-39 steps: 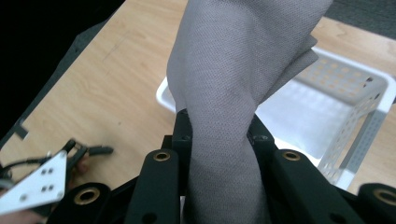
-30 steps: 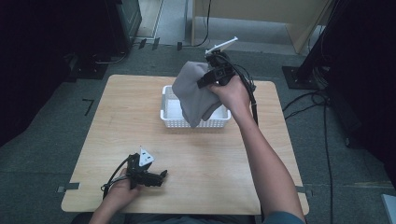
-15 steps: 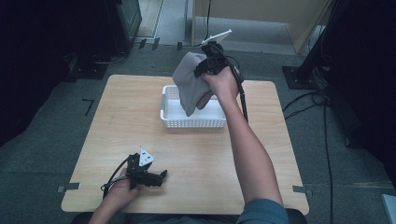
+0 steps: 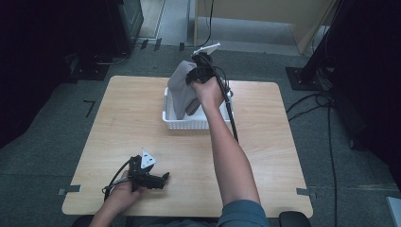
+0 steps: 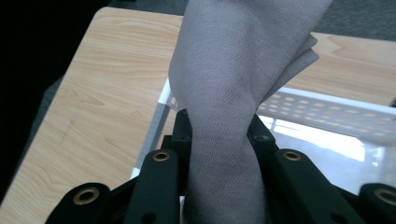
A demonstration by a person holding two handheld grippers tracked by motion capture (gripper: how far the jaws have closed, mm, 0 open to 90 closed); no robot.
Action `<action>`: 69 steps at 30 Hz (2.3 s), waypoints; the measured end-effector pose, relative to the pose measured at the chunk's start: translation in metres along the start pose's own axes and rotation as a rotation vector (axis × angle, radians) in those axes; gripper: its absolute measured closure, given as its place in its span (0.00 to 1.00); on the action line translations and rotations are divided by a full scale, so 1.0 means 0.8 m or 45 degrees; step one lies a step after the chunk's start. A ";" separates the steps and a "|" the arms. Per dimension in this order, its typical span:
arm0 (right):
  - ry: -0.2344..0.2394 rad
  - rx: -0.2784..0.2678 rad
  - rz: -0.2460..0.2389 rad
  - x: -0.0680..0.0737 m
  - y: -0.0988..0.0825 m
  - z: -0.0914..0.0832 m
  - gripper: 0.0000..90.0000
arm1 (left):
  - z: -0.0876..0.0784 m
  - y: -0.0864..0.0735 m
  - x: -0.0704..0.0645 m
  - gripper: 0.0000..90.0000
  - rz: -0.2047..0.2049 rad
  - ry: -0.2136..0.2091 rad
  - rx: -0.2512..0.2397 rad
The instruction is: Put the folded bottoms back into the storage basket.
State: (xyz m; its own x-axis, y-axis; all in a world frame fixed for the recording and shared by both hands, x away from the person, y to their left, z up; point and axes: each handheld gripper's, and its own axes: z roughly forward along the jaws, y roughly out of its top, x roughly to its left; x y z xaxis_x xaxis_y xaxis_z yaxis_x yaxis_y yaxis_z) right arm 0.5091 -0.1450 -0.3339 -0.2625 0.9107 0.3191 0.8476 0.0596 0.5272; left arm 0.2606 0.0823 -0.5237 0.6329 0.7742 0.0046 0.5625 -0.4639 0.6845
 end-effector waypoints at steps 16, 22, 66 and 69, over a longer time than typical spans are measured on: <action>0.001 -0.002 0.146 -0.063 -0.048 0.043 0.79 | 0.001 0.000 0.000 0.00 0.006 0.001 -0.005; -0.018 -0.008 0.164 -0.087 -0.068 0.051 0.78 | 0.001 0.000 0.000 0.00 0.005 0.000 -0.006; -0.009 -0.148 -0.050 -0.146 -0.068 0.009 0.61 | 0.001 0.000 0.000 0.00 0.003 0.000 -0.006; -0.001 -0.149 -0.048 -0.146 -0.067 0.017 0.60 | 0.001 0.000 0.000 0.00 0.002 -0.001 -0.006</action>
State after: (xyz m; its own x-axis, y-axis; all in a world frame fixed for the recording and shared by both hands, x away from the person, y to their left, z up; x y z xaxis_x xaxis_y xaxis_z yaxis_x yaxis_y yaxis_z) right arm 0.5007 -0.2489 -0.4103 -0.2927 0.9090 0.2966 0.7774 0.0456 0.6274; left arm 0.2608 0.0816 -0.5240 0.6339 0.7734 0.0051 0.5589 -0.4627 0.6882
